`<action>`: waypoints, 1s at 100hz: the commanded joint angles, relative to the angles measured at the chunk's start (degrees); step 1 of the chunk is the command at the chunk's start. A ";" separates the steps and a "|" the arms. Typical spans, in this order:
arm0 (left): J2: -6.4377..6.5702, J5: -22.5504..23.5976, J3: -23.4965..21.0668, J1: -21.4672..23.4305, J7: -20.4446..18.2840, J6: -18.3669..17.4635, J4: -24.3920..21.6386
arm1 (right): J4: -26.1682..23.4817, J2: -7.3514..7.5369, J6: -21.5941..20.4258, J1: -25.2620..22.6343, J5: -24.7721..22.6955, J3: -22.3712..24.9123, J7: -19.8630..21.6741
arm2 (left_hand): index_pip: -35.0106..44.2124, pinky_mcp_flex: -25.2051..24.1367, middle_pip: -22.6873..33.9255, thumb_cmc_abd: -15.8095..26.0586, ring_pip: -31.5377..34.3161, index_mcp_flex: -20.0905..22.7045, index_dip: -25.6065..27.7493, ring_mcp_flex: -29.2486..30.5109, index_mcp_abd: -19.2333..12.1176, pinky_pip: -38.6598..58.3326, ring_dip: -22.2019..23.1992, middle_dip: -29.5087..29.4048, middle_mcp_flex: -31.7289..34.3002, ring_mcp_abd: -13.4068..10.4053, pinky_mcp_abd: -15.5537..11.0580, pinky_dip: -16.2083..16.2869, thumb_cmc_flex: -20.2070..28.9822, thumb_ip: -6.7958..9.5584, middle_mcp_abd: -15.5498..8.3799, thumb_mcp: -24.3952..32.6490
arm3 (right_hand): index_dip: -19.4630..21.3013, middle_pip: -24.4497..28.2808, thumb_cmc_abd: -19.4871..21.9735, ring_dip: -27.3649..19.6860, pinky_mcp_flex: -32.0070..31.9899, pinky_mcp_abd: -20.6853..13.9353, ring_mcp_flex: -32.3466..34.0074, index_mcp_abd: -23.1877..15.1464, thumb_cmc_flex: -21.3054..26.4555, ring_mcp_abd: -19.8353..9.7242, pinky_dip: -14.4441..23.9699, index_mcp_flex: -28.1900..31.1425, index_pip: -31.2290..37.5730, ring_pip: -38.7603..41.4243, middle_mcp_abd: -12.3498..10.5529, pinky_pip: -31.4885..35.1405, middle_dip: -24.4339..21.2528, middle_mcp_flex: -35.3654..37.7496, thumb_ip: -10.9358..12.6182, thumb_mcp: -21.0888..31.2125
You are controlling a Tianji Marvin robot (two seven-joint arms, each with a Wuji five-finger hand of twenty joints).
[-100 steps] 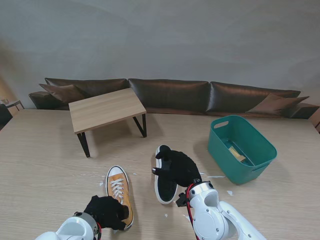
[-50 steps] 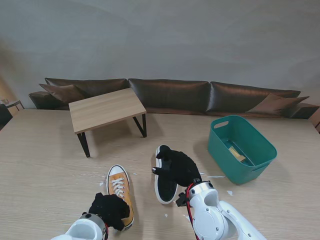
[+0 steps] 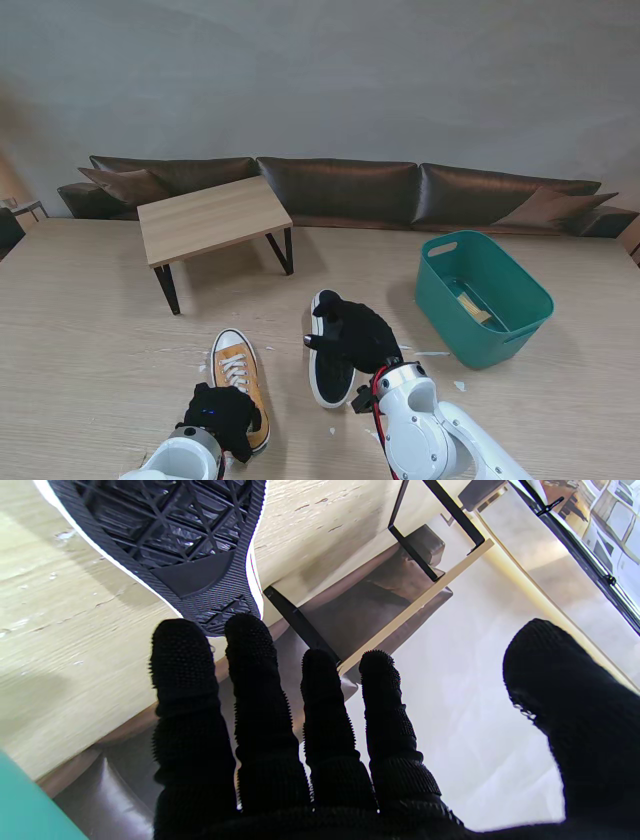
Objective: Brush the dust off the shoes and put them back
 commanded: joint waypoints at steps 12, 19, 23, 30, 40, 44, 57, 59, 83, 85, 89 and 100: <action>-0.07 0.78 -0.43 0.78 -1.58 0.89 2.56 | 0.44 -0.35 -0.12 -0.23 0.33 -0.48 0.57 | 6.69 0.80 -3.22 6.05 2.32 0.48 4.47 2.93 6.08 3.03 0.04 -2.01 0.82 -0.51 -0.79 0.43 1.15 0.79 -3.93 10.37 | 0.86 0.15 2.26 -0.26 -19.74 0.58 0.09 0.51 -0.25 0.72 0.74 -2.67 0.35 0.75 0.75 0.40 -0.77 -0.85 1.29 1.16; -0.12 0.48 -0.07 0.55 -0.77 1.49 2.93 | 0.40 -0.38 -0.03 -0.25 0.46 -0.43 0.54 | 7.00 1.00 -3.41 6.11 2.18 0.72 4.75 3.21 6.34 3.11 -0.12 -2.29 1.17 -0.25 -0.54 0.39 0.49 0.89 -3.75 10.64 | 0.80 0.21 2.42 -0.26 -19.80 0.58 0.05 0.65 -0.27 0.78 0.75 -2.95 0.40 0.77 0.81 0.41 -0.78 -0.78 1.32 1.22; -0.14 0.44 0.17 0.38 -0.50 1.85 3.06 | 0.38 -0.39 0.03 -0.25 0.51 -0.41 0.53 | 7.49 1.33 -3.36 5.96 2.25 1.13 5.35 3.60 6.52 3.28 -0.27 -2.54 1.60 -0.27 -0.34 0.36 -0.44 1.33 -3.87 11.51 | 0.77 0.24 2.54 -0.25 -19.78 0.53 0.10 0.70 -0.32 0.74 0.77 -3.07 0.42 0.81 0.80 0.44 -0.78 -0.74 1.32 1.24; -0.16 0.56 0.40 0.21 -0.19 2.08 3.22 | 0.43 -0.42 0.13 -0.21 0.51 -0.40 0.43 | 9.30 2.82 -2.64 6.10 2.84 2.22 7.58 5.08 7.01 3.95 -0.58 -2.70 2.73 -0.67 -0.21 0.15 -1.42 2.83 -4.55 13.47 | 0.74 0.27 2.64 -0.25 -19.79 0.49 0.06 0.80 -0.34 0.85 0.79 -3.13 0.53 0.83 0.82 0.46 -0.80 -0.69 1.34 1.26; -0.29 1.18 -0.04 0.47 1.58 0.96 3.60 | 0.51 -0.42 0.18 -0.15 0.55 -0.38 0.47 | 12.97 6.89 -2.36 5.87 3.66 4.59 12.40 9.14 8.04 6.13 -2.35 0.29 6.83 -1.65 0.06 -2.45 1.60 3.18 -6.32 13.24 | 0.67 0.30 2.81 -0.23 -19.81 0.64 0.20 0.88 -0.43 0.84 0.81 -3.29 0.60 0.92 0.80 0.48 -0.83 -0.54 1.35 1.24; -0.37 1.73 -0.58 0.78 2.64 -0.09 3.67 | 0.54 -0.42 0.20 -0.13 0.55 -0.37 0.50 | 14.73 9.46 -2.97 4.74 3.58 5.60 13.38 11.82 8.39 7.45 -3.43 3.20 10.00 -2.22 0.04 -3.97 4.26 1.44 -7.53 11.78 | 0.64 0.30 2.97 -0.22 -19.81 0.63 0.26 0.95 -0.50 0.85 0.81 -3.33 0.63 0.96 0.85 0.48 -0.84 -0.48 1.37 1.25; -0.53 2.47 -2.59 1.68 4.60 -3.27 3.29 | 0.58 -0.47 0.27 -0.19 0.70 -0.37 0.39 | 20.75 18.28 -9.90 1.10 -0.18 8.83 15.36 22.06 9.32 10.62 -8.63 0.25 22.48 -3.67 -0.03 -12.22 11.64 1.60 -11.76 9.14 | 0.56 0.32 3.47 -0.22 -19.80 0.67 0.35 1.11 -0.67 0.96 0.80 -3.56 0.70 0.99 0.94 0.47 -0.87 -0.30 1.45 1.32; -0.53 2.60 -2.91 1.80 4.61 -3.80 3.17 | 0.57 -0.47 0.30 -0.21 0.75 -0.36 0.40 | 21.40 18.97 -10.94 0.94 -0.85 9.10 15.59 22.98 9.34 10.70 -9.10 -0.13 23.59 -3.92 -0.14 -12.99 12.23 1.67 -12.17 8.93 | 0.55 0.31 3.53 -0.23 -19.82 0.70 0.30 1.12 -0.66 1.07 0.80 -3.55 0.72 0.97 0.91 0.46 -0.88 -0.31 1.47 1.34; -0.40 3.01 -5.89 2.36 4.03 -9.58 2.12 | 0.55 -0.52 0.43 -0.34 1.23 -0.30 0.46 | 23.31 24.67 -14.69 -1.48 -5.08 11.68 16.43 28.64 8.00 9.25 -10.02 -0.34 28.76 -6.49 -1.78 -17.83 12.88 1.35 -14.65 11.39 | 0.42 0.42 4.78 -0.20 -19.69 0.79 0.53 1.45 -1.08 1.16 0.84 -3.71 0.96 1.12 1.10 0.59 -0.90 0.09 1.65 1.77; -0.40 2.93 -6.17 2.40 4.02 -10.07 2.04 | 0.56 -0.51 0.43 -0.34 1.25 -0.29 0.50 | 23.38 24.91 -14.59 -1.73 -5.22 11.90 16.45 28.94 8.00 9.03 -9.79 -0.09 28.88 -6.60 -2.08 -18.09 12.89 1.49 -14.72 11.83 | 0.42 0.43 4.88 -0.19 -19.66 0.78 0.63 1.52 -1.14 1.18 0.84 -3.66 0.99 1.17 1.13 0.61 -0.90 0.15 1.65 1.79; -0.38 2.62 -6.72 2.46 3.90 -11.01 1.78 | 0.59 -0.51 0.45 -0.32 1.25 -0.29 0.54 | 23.43 25.26 -14.41 -2.05 -5.59 12.08 16.47 29.34 8.00 8.59 -9.21 0.39 29.01 -6.86 -2.44 -18.51 13.01 1.77 -14.81 12.56 | 0.40 0.45 4.93 -0.19 -19.61 0.84 0.61 1.56 -1.13 1.27 0.86 -3.64 1.04 1.16 1.08 0.67 -0.90 0.22 1.67 1.86; -0.34 1.72 -8.69 2.84 3.34 -14.03 0.78 | 0.66 -0.57 0.53 -0.38 1.50 -0.27 0.43 | 23.42 25.90 -14.05 -2.99 -7.28 12.59 16.48 30.26 7.94 7.45 -7.16 1.71 29.22 -7.52 -3.28 -19.25 13.01 2.44 -14.97 14.28 | 0.34 0.46 5.75 -0.19 -19.59 0.90 0.76 1.74 -1.36 1.31 0.87 -3.56 1.16 1.23 1.30 0.75 -0.94 0.51 1.77 2.19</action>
